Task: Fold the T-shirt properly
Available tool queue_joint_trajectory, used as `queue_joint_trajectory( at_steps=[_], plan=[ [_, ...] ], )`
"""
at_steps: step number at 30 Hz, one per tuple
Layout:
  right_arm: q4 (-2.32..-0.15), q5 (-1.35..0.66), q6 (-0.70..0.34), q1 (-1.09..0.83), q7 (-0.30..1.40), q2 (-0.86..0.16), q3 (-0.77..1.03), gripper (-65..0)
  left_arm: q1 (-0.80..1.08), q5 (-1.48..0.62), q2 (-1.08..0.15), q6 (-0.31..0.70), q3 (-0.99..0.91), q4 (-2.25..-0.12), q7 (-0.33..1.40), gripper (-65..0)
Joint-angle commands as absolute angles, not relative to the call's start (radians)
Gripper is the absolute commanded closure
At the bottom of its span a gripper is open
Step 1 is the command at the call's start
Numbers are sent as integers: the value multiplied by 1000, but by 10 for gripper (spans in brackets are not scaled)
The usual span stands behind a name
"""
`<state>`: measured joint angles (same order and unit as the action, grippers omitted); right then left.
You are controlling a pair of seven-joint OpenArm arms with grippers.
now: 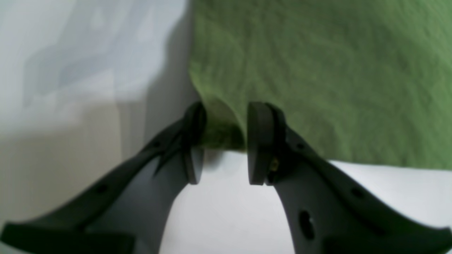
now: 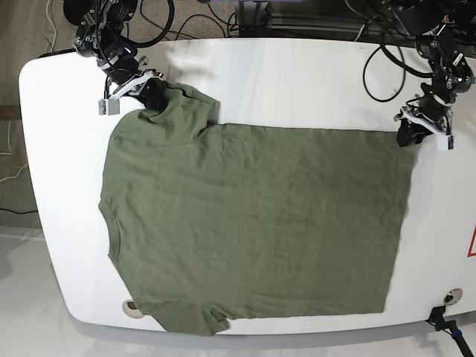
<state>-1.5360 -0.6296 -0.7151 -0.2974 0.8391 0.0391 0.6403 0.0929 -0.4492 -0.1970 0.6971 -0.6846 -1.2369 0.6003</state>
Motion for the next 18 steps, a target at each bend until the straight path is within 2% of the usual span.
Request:
queue_joint_trajectory(
  at_steps=[1,18],
  plan=[
    [-1537,-576,-698,-306,885,35,644,0,79,-432,-193,698,-677,-1242,627,-184],
    [-1535,-575,-698,-305,885,35,644,0,44,-430,-174,698,-677,-1244,627,-185]
  ],
)
